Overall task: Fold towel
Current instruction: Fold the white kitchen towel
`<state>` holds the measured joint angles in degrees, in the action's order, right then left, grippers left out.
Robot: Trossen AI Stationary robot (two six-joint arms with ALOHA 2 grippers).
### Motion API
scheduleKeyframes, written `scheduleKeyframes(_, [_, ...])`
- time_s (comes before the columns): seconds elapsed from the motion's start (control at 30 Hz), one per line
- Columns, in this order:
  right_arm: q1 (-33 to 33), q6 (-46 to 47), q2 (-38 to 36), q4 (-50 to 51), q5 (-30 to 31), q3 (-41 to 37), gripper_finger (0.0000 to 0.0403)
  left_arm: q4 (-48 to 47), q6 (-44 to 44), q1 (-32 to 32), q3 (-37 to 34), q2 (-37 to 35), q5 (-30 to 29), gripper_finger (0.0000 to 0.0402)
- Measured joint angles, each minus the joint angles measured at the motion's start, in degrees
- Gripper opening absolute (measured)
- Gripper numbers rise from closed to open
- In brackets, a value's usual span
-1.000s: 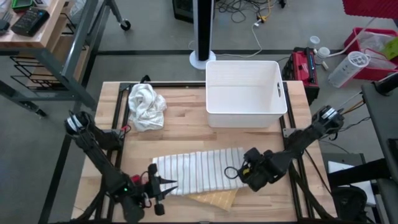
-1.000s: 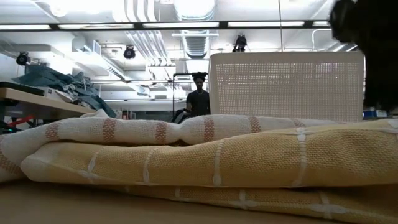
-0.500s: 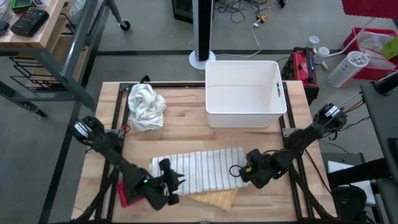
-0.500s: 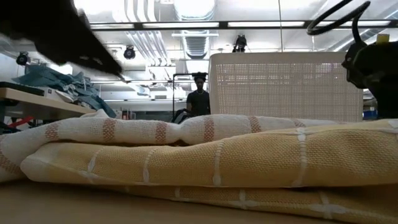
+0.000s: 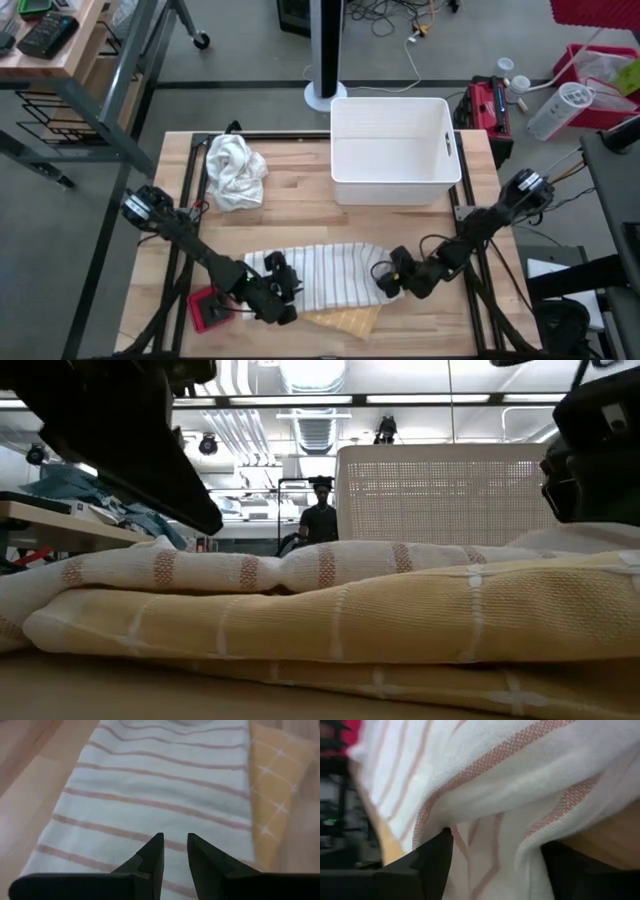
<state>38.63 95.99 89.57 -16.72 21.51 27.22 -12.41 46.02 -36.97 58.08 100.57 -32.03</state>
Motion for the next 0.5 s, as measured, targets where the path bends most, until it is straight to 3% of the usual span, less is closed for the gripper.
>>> scheduleKeyframes(0.13, [-0.2, -0.8, 2.1, -8.5, 2.8, -1.5, 0.0245, 0.2, -0.4, 0.1, 0.0, 0.0, 0.1, 0.0076])
scheduleKeyframes(0.3, [-1.2, -2.7, 3.0, -10.7, 5.2, 0.2, 0.0236, 0.3, -0.5, 0.1, 0.0, 0.0, 0.1, 0.0076])
scheduleKeyframes(0.4, [-2.3, -5.0, 2.9, -11.4, 6.8, 1.6, 0.0211, 0.3, -0.5, 0.2, 0.0, 0.0, 0.1, 0.0076])
scheduleKeyframes(0.5, [-2.9, -5.7, 3.3, -9.8, 8.7, 2.7, 0.0159, 0.3, -0.5, 0.2, 0.0, 0.0, 0.1, 0.0076])
